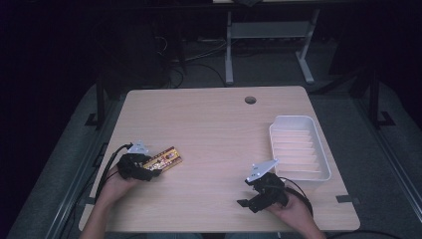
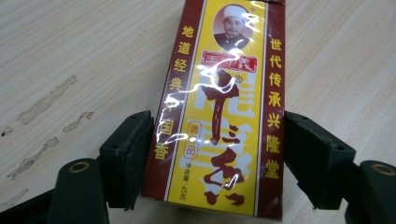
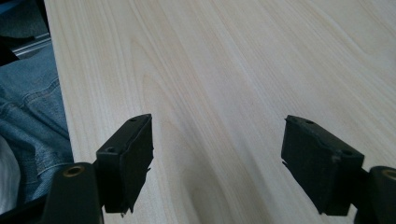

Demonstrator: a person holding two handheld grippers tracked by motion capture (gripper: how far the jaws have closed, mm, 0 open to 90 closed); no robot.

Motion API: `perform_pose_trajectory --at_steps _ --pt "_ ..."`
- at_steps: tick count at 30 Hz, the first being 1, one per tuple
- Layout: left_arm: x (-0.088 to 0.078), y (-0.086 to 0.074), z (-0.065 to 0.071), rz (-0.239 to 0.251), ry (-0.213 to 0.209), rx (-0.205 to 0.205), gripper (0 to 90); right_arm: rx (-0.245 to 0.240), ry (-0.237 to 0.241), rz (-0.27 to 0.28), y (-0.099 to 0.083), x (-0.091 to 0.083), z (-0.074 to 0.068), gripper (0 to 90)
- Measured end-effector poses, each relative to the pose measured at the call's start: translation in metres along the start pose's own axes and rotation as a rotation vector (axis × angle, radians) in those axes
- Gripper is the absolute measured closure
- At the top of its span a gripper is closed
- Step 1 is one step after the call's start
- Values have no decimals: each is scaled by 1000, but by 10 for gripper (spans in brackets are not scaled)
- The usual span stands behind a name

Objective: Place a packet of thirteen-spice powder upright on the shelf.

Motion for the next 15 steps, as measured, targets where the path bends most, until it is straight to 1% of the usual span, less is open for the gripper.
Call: perform_pose_trajectory --at_steps 1,2,3,7,11,14,15 --pt "0 0 0 0 0 0 291 0 0 0 0 0 0 242" --pt "0 0 2 -6 5 20 299 -3 0 -4 0 1 0 242" --pt "0 0 3 -11 8 30 305 -5 0 -4 0 1 0 243" --pt "0 0 4 -15 8 33 316 -1 2 -7 1 2 -2 242" --pt "-1 0 6 -20 11 31 326 -8 4 -5 2 3 -4 242" --pt "-2 0 9 -22 5 36 327 5 7 6 4 2 -5 242" --pt "-5 3 12 -9 5 44 327 10 9 16 5 2 -5 240"
Point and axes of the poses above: each handheld gripper's, and its own axes: x roughly forward along the jaws, y roughly out of its top, z roughly to its right, the point moved 5 cm from there along x, roughly forward along the jaws, and after that the axes turned 5 degrees about z, right-handed, at the moved point
